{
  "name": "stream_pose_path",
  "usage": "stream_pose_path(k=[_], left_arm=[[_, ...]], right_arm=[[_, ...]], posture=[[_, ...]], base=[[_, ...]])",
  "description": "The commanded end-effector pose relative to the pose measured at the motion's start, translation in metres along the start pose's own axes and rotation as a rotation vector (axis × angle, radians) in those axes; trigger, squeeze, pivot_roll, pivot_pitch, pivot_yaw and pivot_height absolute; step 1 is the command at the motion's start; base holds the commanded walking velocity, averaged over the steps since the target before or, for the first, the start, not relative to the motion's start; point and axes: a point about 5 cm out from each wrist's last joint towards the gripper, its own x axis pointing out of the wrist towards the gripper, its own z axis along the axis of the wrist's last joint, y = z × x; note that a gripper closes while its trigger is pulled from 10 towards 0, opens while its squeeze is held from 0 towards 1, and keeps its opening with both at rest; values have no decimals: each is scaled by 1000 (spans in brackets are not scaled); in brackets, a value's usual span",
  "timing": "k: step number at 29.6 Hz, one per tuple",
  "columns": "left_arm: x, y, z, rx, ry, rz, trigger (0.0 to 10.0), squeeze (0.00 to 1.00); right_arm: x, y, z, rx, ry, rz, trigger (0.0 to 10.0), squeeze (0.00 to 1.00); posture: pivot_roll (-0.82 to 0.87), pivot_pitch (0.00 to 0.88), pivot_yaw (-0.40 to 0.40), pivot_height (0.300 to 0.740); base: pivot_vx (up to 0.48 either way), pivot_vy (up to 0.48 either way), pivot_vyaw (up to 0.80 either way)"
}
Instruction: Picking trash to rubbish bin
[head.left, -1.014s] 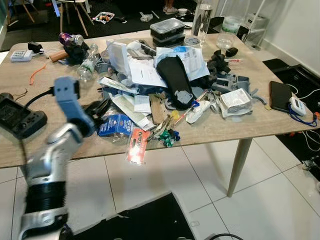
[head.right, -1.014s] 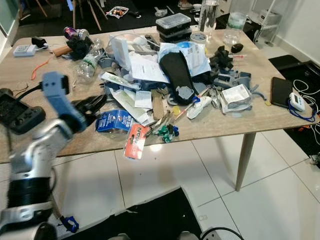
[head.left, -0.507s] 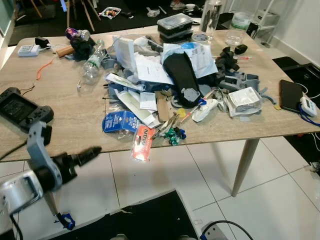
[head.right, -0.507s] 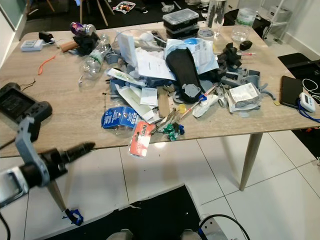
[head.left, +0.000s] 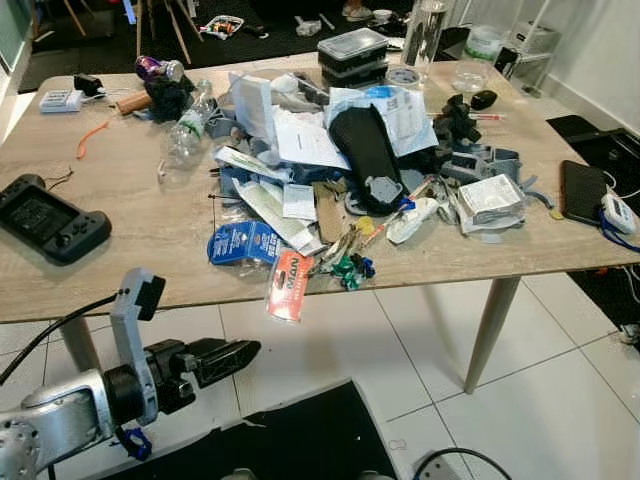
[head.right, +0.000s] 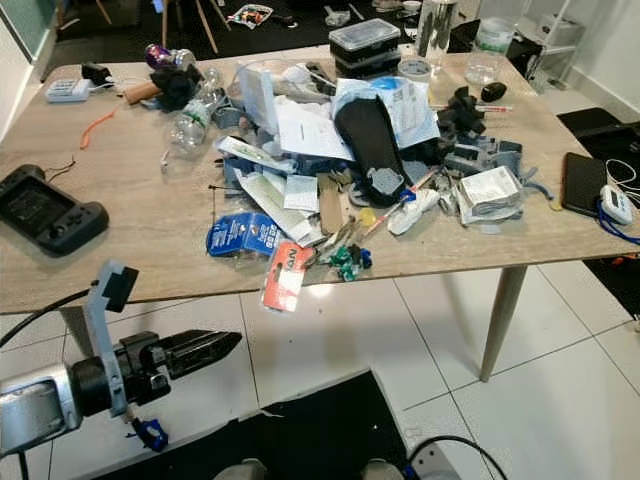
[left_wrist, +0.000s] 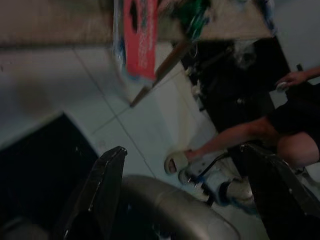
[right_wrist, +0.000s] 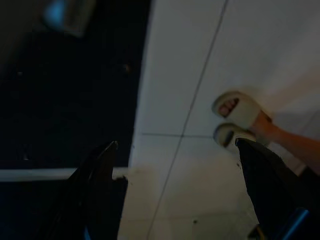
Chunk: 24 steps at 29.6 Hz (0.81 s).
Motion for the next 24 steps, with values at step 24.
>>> stream_pose_path(k=[24], left_arm=[[44,28,-13,-182,-283,107,10000,0]], right_arm=[[0,18,-4,18,10,25,10000,0]], posture=[[20,147,25,740]], base=[[0,0,0]])
